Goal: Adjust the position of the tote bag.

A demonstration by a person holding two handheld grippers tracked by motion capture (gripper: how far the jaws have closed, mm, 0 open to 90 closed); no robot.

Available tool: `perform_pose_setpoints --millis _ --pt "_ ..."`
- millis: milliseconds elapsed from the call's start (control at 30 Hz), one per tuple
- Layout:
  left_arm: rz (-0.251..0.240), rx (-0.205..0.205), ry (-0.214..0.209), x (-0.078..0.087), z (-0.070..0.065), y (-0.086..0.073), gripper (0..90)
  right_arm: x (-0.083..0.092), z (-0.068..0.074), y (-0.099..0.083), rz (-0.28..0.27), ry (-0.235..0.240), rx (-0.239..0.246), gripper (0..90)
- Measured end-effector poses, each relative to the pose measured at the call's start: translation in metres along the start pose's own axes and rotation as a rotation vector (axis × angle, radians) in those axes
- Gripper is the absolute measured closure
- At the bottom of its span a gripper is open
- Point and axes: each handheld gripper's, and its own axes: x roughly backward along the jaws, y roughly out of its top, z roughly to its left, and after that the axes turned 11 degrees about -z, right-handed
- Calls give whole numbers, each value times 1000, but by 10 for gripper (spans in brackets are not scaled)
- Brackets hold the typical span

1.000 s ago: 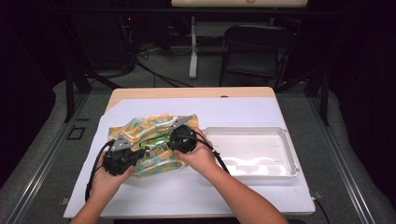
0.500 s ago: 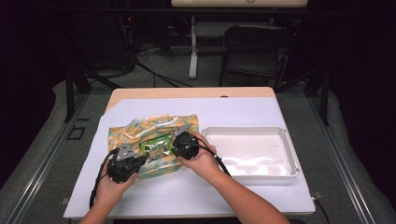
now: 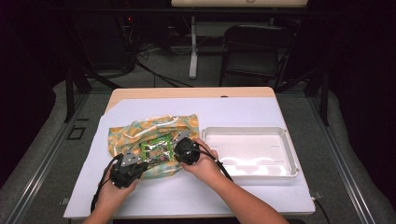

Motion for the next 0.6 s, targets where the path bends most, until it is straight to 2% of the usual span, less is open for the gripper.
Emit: perform_pose_setpoints --millis 200,367,500,600 --pt "6 1 -5 0 -2 -2 874 0 2 -6 24 2 11 796" --pt "14 -23 -11 0 -7 -2 870 1 4 -9 33 -2 10 796" --pt "18 -35 -13 0 -9 -2 864 4 8 -11 61 -12 42 795" --pt "28 -36 -21 0 -10 -2 857 6 11 -13 66 -12 45 795"
